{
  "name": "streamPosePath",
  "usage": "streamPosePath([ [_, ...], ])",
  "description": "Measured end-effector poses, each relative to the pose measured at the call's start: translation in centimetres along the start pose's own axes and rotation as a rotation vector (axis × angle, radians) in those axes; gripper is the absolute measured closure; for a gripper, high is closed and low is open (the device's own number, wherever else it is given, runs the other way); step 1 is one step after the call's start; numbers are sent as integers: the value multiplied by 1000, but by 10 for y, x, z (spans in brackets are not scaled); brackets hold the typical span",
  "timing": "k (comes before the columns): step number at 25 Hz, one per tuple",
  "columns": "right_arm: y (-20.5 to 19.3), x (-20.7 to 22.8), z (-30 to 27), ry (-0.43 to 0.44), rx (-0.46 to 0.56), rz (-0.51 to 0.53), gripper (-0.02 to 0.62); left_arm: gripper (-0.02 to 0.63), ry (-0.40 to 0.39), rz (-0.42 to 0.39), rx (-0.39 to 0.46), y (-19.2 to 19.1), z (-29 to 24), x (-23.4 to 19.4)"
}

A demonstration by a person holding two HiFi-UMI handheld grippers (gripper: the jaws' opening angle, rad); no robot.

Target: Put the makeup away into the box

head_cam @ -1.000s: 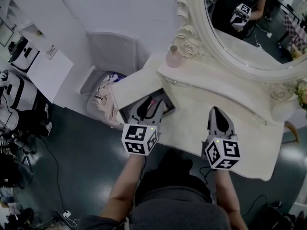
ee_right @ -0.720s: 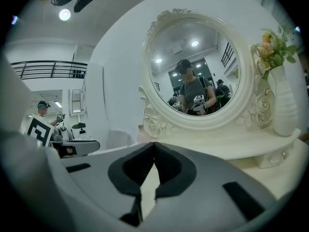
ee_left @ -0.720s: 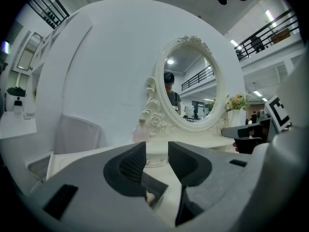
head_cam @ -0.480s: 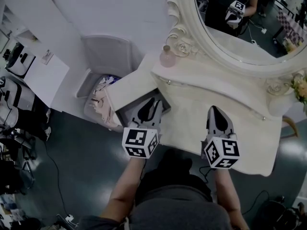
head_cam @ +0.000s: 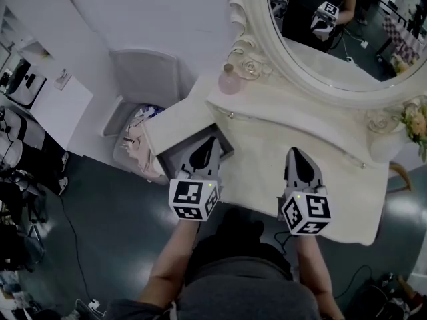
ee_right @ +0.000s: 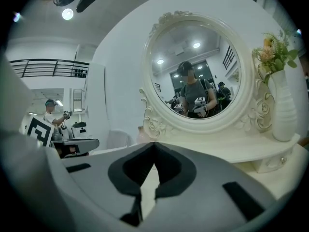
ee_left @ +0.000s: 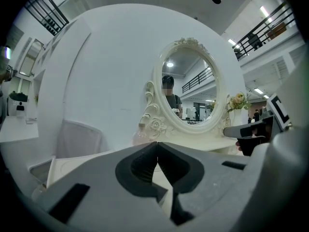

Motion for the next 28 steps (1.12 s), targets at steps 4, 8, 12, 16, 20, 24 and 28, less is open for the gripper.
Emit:
streamPosePath([
  [4,-1,4,0,-6,-8,7,592,600,0,19,6,-1,-1,-2],
  [8,0,4,-1,-5,-12,27,592,600,11,37,3,-1,-1,-8],
  [12,2,2,-2,-1,-13,48,592,600,24,38,0,0,-1,-11],
  [16,2,1,-3,6,-15,57,592,600,37,37,-2,1,-1,-14],
  [20,3,1,-4,16,-18,61,592,600,51,41,-1,2,0,-18],
  [24,3,2,-6,22,-21,65,592,600,62,45,-3,1,-1,-21],
  [28,3,5,-5,30,-29,68,592,600,54,48,-2,1,-4,-18],
])
Point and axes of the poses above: the fingertips, and each gripper's own axes: z backward along the fingers, x to its right, y out of its top, the point moved 5 cm from there along z, backward along the fingers, and after that the axes turned 13 degrees about -x, right-handed, at the moved point
